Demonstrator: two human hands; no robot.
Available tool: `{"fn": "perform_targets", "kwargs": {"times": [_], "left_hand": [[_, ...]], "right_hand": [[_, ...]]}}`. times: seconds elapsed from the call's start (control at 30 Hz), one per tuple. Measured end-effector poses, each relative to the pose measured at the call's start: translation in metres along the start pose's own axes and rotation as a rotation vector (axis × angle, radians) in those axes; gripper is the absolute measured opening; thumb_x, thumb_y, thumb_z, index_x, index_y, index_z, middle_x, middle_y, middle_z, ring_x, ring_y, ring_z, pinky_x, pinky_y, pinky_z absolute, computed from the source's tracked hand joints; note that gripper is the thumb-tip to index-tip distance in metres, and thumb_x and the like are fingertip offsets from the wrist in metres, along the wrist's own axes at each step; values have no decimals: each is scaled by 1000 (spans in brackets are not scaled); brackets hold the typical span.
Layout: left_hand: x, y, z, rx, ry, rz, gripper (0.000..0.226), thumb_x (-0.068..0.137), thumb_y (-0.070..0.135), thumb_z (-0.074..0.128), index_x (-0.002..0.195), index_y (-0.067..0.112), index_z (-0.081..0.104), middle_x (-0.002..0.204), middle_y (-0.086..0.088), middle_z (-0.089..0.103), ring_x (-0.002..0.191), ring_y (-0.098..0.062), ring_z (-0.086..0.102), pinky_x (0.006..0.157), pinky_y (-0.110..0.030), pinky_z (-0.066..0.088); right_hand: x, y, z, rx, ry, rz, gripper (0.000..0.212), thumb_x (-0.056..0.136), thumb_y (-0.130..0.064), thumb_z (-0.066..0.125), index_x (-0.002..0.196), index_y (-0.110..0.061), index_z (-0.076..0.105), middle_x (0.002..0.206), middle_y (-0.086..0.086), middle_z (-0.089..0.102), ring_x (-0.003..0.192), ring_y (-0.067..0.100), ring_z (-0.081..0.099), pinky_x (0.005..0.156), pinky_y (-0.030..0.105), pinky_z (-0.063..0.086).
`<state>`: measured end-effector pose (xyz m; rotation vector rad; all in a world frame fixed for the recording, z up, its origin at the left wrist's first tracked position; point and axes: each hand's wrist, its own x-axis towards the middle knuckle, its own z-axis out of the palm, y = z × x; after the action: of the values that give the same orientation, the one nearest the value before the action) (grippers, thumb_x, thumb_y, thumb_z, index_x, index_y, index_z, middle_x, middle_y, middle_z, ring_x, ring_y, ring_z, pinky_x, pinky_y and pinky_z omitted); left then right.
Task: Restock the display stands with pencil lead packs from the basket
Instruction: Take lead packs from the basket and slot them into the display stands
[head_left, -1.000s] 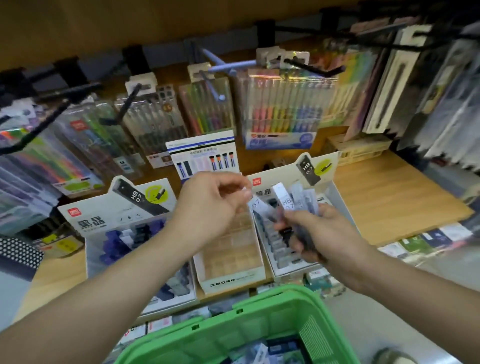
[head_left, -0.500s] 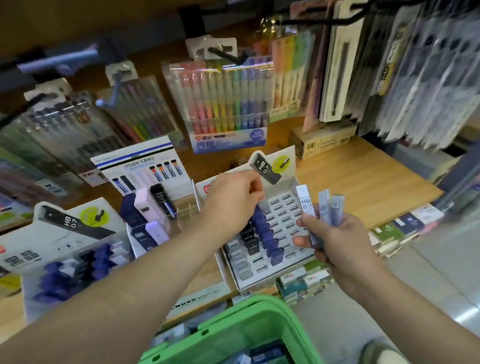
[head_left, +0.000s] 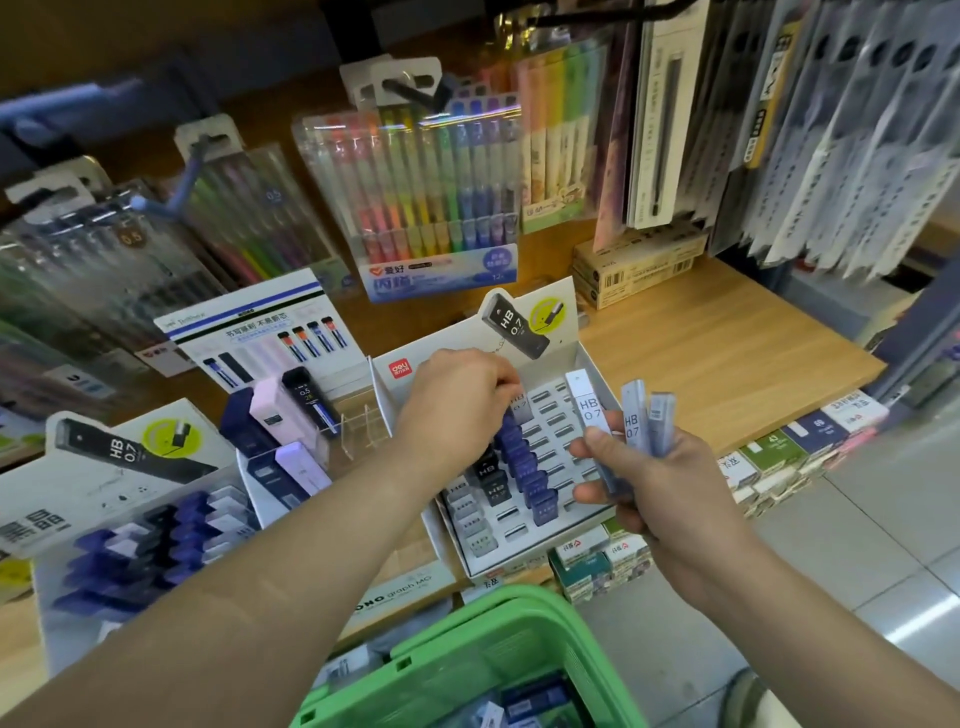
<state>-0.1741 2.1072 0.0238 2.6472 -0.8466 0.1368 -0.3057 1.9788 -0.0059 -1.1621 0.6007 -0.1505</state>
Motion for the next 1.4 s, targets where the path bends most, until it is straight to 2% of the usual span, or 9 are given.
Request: {"fn": "perform_targets", "kwargs": {"times": [0.13,0.27,0.4,0.57,0.7,0.97,1.03,1.23,1.4], "left_hand": [[-1,2,-2,103,-126,79,22,94,20,54,102,16,73,107,0,67,101,-22,59,89,-36,48],[-12,13,-10,-83,-53,27,25,96,17,51,111,17,70,116,4,66,108,-13,56,94,-22,40],[-36,30,-22,-734,-50,-249,21,94,24,59,113,29,68,100,7,70,88,-6,66,81,-29,56],[-69,31,-37,-918,27,-450,10,83,16,72,88,25,73,71,5,69,61,-9,65,69,-36,60],[-96,12,-59,-900,19,-487,16,79,9,75,93,16,70,65,0,70,51,-9,61,53,-18,51],[-150,-70,-150,-439,113,-428,26,87,6,67,82,31,71,72,3,71,62,-4,62,61,-11,48],[-166,-94,-171,-338,129,-438,27,89,6,65,87,32,69,78,3,71,72,-9,65,73,-22,53],[-209,-148,-187,41,157,-494,18,89,9,63,90,26,69,83,7,69,79,-12,65,64,-18,40],[-218,-172,-171,169,38,-485,20,94,17,58,110,19,71,115,1,69,106,-21,62,93,-33,49]], "right_hand": [[0,0,1,29,12,16,13,93,-11,63,105,-15,61,81,5,73,47,11,57,35,18,32],[-2,-1,1,50,-7,26,12,91,-6,64,100,-14,64,73,1,64,47,9,55,35,18,31],[-6,-6,1,17,-110,-36,13,86,-5,70,98,-10,67,66,-3,63,51,11,55,36,18,31],[-14,-13,6,-77,-189,-30,12,84,-12,73,93,-12,66,62,-1,59,44,10,46,36,19,29],[-22,-22,13,-240,-279,40,6,90,-13,67,94,-18,66,57,-1,51,45,10,39,38,20,28],[-44,-57,49,-290,-564,231,26,97,-4,54,117,-16,65,96,8,74,74,19,69,62,31,58],[-51,-63,63,-361,-652,250,24,96,-8,55,116,-19,64,103,8,75,86,26,74,65,33,60],[-72,-55,115,-728,-749,140,18,100,-28,53,115,-18,55,94,3,77,50,16,64,33,18,33],[-77,-32,144,-827,-712,70,16,101,-32,53,114,-22,54,77,4,74,37,11,48,34,16,27]]}}
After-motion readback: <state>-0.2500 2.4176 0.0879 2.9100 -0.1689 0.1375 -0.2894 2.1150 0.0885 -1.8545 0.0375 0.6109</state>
